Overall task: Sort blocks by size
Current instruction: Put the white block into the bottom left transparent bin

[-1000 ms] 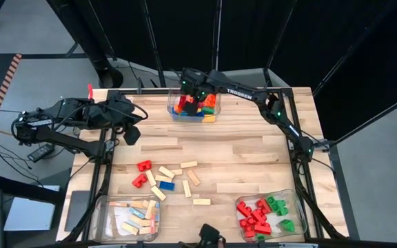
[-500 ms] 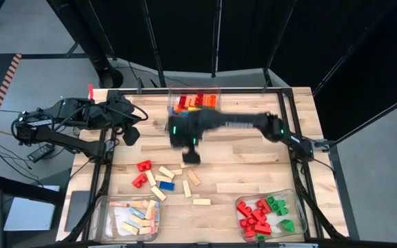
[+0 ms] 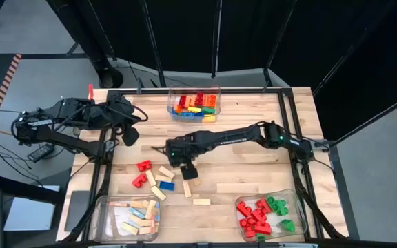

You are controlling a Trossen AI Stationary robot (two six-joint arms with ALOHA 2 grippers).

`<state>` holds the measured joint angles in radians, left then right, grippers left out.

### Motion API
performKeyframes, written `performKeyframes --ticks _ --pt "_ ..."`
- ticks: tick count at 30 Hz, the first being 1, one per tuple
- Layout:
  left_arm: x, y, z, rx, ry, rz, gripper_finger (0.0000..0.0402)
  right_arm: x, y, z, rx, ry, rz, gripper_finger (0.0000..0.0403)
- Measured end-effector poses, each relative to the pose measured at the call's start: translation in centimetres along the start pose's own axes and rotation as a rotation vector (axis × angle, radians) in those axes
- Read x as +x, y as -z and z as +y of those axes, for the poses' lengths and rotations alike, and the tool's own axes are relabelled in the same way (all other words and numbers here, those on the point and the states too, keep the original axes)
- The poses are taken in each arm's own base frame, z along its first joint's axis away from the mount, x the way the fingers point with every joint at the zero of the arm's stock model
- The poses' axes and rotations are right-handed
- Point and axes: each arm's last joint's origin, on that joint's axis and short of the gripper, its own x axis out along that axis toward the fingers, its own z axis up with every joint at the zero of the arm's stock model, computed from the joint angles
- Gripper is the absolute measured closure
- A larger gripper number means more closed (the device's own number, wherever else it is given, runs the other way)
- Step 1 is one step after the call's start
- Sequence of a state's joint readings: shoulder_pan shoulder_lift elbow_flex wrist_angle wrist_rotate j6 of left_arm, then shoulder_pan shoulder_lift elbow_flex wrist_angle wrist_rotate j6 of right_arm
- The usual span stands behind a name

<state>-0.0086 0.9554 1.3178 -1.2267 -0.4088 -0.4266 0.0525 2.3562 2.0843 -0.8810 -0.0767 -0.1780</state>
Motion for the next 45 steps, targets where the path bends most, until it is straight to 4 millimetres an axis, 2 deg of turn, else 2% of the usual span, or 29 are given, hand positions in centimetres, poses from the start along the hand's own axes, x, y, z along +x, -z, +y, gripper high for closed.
performKeyframes --ticks 4,11,16,19,23,27,32,34,39,45 --pt "0.0 0.0 0.0 0.0 0.0 0.0 0.0388 1.4 1.6 -1.0 0.049 -0.016 0.052 0.015" --pt "0.0 0.0 0.0 0.0 0.0 0.0 0.0388 3.6 3.2 -0.7 0.057 -0.024 0.081 0.015" --pt "0.0 0.0 0.0 0.001 -0.001 -0.001 0.0388 4.5 4.2 -0.9 0.127 0.039 0.095 0.0158" --pt "0.0 0.0 0.0 0.001 -0.008 -0.004 0.0388 4.8 4.6 -1.1 0.157 0.053 0.097 0.019" --pt "0.0 0.0 0.0 0.002 -0.008 -0.004 0.0388 5.1 4.9 -1.0 0.155 0.096 0.111 0.0284" --pt "0.0 0.0 0.0 0.003 -0.008 -0.004 0.0388 5.1 4.7 -0.6 0.165 0.107 0.103 0.0285" --pt "0.0 0.0 0.0 0.003 -0.008 -0.004 0.0388 3.9 2.9 -0.7 0.215 0.114 0.046 0.0285" --pt "0.0 0.0 0.0 0.003 -0.008 -0.004 0.0388 2.7 1.3 -0.7 0.224 0.122 -0.043 0.0285" --pt "0.0 0.0 0.0 0.003 -0.008 -0.004 0.0388 -2.8 -3.4 -0.3 0.241 0.124 -0.304 0.0285" --pt "0.0 0.0 0.0 0.003 -0.008 -0.004 0.0388 -5.2 -7.2 2.1 0.185 0.057 -0.651 0.0285"
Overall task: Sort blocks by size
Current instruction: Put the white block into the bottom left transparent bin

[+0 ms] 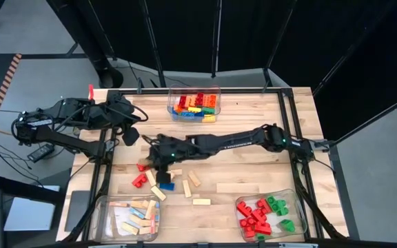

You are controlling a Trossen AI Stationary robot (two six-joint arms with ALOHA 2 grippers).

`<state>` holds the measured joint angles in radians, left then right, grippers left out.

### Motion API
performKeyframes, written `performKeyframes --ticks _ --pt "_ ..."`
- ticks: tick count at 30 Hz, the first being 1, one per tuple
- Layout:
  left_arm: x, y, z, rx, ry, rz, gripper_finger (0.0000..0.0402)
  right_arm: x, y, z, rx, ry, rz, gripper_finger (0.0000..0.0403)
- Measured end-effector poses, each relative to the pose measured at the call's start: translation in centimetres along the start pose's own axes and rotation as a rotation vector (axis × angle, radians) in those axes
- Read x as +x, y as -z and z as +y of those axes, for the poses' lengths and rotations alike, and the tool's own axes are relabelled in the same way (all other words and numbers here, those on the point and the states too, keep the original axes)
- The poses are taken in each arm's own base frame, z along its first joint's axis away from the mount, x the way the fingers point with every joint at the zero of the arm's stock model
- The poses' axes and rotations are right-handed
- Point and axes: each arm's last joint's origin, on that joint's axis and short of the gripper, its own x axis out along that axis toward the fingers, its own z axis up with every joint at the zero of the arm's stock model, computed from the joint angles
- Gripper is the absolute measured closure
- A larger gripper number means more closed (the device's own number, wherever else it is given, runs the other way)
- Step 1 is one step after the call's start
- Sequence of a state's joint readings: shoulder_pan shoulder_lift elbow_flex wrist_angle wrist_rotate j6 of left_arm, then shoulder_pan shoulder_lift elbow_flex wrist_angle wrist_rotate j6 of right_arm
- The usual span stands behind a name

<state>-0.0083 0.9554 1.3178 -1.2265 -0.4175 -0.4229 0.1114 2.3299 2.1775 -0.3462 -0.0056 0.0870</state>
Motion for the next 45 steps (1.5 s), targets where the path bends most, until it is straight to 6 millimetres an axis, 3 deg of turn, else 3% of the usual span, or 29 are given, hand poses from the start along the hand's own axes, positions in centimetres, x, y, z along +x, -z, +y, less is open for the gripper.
performKeyframes --ticks 4,7,12,18,25,32,41,45 --pt "0.0 0.0 0.0 0.0 0.0 0.0 0.0388 0.2 -1.2 2.4 -0.037 -0.158 -0.159 0.0285" --pt "0.0 0.0 0.0 0.0 0.001 -0.001 0.0388 1.4 -0.3 3.6 -0.058 -0.229 -0.185 0.0285" --pt "0.0 0.0 0.0 0.022 0.001 0.0 0.0388 4.2 1.5 4.0 -0.005 -0.423 -0.266 0.0285" --pt "0.0 0.0 0.0 0.02 0.001 -0.001 0.0388 6.5 3.6 5.4 0.097 -0.502 -0.306 0.0285" --pt "0.0 0.0 0.0 0.023 0.001 -0.001 0.0388 6.2 4.0 7.4 0.067 -0.55 -0.268 0.0285" --pt "0.0 0.0 0.0 -0.004 0.002 -0.001 0.0388 6.6 5.3 8.0 0.045 -0.479 -0.155 0.0285" --pt "0.0 0.0 0.0 -0.019 0.002 -0.001 0.0388 6.7 5.6 8.0 0.011 -0.423 -0.142 0.0285" --pt "0.0 0.0 0.0 -0.027 0.002 -0.001 0.0388 6.7 5.5 8.0 0.028 -0.395 -0.154 0.0214"
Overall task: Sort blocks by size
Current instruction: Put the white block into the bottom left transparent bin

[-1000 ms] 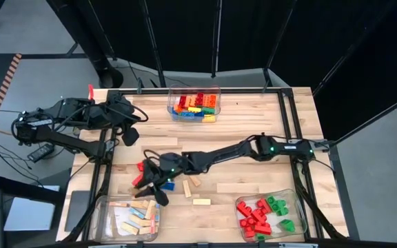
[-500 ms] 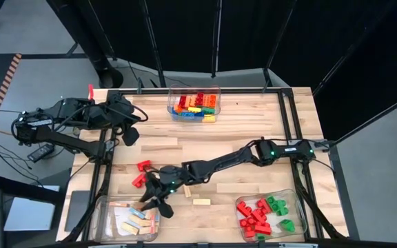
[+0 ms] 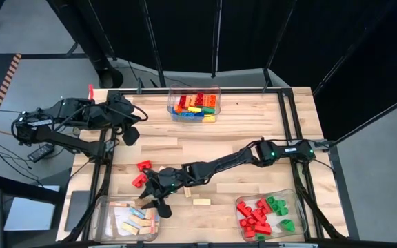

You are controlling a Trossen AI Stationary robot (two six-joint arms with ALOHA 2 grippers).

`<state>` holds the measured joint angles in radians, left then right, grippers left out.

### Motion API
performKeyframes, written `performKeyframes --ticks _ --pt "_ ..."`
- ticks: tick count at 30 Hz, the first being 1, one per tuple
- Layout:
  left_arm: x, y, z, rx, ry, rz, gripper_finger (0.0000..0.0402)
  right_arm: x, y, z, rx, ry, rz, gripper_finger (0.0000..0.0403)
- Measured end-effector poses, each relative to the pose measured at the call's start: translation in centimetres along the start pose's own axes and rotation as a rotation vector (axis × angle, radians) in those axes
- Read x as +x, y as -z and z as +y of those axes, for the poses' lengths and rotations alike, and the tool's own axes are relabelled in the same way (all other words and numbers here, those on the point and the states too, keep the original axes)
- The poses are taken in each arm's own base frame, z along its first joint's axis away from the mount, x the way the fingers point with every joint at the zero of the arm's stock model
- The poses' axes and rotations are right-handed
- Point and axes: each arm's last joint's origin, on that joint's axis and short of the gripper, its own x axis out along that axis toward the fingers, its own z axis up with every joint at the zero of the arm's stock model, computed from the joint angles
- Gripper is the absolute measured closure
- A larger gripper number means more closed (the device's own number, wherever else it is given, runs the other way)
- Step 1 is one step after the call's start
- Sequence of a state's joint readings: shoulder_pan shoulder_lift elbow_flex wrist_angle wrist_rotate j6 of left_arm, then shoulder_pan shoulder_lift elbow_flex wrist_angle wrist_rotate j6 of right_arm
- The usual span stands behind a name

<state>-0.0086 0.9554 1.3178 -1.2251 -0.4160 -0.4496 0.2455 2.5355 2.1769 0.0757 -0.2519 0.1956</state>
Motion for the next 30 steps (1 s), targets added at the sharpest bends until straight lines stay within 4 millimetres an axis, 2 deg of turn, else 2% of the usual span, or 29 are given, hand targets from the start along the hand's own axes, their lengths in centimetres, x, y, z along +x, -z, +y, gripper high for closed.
performKeyframes --ticks 3,5,8,11,16,18,22,26,30 --pt "0.0 0.0 0.0 0.0 0.0 0.0 0.0388 0.0 0.1 0.0 0.061 0.001 0.006 0.0154" --pt "0.0 0.0 0.0 0.0 0.0 0.0 0.0388 0.0 0.0 0.0 0.093 0.0 0.0 0.013" --pt "0.0 0.0 0.0 -0.001 0.0 0.0 0.0388 -0.4 -0.6 -0.1 0.133 0.001 -0.01 0.0119" --pt "0.0 0.0 0.0 0.0 0.0 0.001 0.0388 -2.0 -2.6 -0.4 0.203 -0.015 0.017 0.0126" --pt "0.0 0.0 0.0 -0.001 0.001 0.001 0.0388 -8.1 -8.1 -0.8 0.295 -0.005 0.129 0.015" --pt "0.0 0.0 0.0 -0.001 0.001 0.001 0.0388 -10.7 -9.1 -0.5 0.319 0.042 0.232 0.0159" --pt "0.0 0.0 0.0 -0.001 0.001 0.001 0.0388 -15.3 -9.7 0.5 0.305 0.137 0.45 0.0172" --pt "0.0 0.0 0.0 -0.001 0.001 0.001 0.0388 -21.1 -12.4 2.3 0.252 0.183 0.505 0.0179" --pt "0.0 0.0 0.0 0.0 0.001 0.001 0.0388 -26.6 -13.9 3.8 0.225 0.313 0.569 0.0185"
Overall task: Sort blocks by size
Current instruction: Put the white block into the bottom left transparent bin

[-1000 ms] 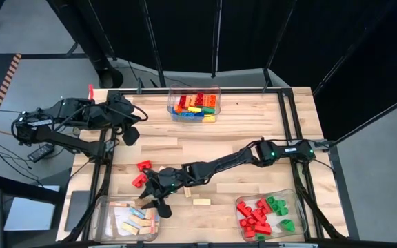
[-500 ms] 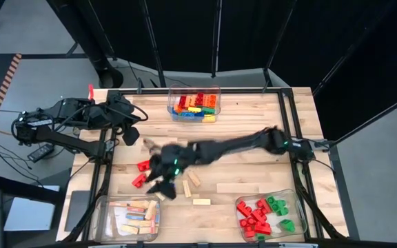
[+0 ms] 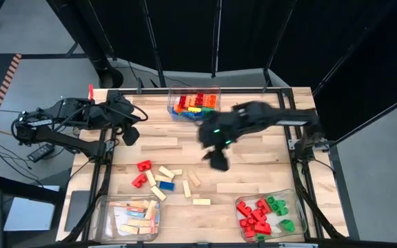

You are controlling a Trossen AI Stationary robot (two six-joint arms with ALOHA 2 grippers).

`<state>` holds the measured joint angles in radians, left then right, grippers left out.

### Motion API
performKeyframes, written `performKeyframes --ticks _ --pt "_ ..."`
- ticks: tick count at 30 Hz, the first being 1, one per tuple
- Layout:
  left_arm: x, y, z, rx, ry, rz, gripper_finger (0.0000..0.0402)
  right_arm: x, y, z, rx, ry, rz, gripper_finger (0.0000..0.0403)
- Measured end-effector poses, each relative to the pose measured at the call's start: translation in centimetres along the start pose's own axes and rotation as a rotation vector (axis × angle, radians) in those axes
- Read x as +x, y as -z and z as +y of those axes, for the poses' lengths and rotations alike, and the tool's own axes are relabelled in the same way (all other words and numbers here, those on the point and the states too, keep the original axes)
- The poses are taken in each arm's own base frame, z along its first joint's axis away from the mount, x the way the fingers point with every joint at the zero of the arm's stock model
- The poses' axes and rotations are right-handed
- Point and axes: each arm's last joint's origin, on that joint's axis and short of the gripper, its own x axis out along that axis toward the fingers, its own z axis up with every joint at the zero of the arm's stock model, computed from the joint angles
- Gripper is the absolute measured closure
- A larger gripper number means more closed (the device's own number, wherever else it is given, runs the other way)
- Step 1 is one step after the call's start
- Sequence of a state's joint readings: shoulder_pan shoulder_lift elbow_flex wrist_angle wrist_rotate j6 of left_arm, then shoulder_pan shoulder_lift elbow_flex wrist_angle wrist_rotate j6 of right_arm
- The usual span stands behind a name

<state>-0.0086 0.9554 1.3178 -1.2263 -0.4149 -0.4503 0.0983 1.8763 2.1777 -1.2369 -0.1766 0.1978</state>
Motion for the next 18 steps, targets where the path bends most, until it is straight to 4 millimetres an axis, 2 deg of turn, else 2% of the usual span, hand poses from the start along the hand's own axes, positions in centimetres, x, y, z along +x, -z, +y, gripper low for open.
performKeyframes --ticks 6,10,12,14,18 --pt "0.0 0.0 0.0 0.0 0.0 0.0 0.0388 -7.7 4.5 -0.2 0.081 0.267 0.091 0.0192" --pt "0.0 0.0 0.0 0.0 0.0 0.001 0.0388 -9.2 7.1 0.8 0.112 0.332 0.073 0.0195" --pt "0.0 0.0 0.0 0.0 0.0 0.001 0.0388 -8.9 9.0 1.2 0.135 0.39 0.082 0.0196" --pt "0.0 0.0 0.0 0.001 -0.001 0.001 0.0388 -7.5 11.1 1.2 0.169 0.46 0.119 0.0196" --pt "0.0 0.0 0.0 0.006 0.0 0.001 0.0388 -1.5 13.0 0.8 0.268 0.465 0.015 0.0197"
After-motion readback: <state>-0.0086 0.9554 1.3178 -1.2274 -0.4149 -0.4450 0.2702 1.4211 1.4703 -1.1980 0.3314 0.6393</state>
